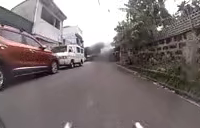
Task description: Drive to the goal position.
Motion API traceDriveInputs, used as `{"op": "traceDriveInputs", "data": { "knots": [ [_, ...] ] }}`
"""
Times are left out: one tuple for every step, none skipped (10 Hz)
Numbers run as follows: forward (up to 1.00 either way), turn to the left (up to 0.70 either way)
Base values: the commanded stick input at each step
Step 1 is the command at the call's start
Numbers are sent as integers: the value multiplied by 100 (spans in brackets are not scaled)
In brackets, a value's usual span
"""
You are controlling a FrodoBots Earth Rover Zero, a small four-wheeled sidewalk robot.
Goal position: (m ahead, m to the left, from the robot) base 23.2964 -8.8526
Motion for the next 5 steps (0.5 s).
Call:
{"op": "traceDriveInputs", "data": {
  "knots": [
    [70,0],
    [70,0],
    [70,0],
    [70,0],
    [70,0]
  ]
}}
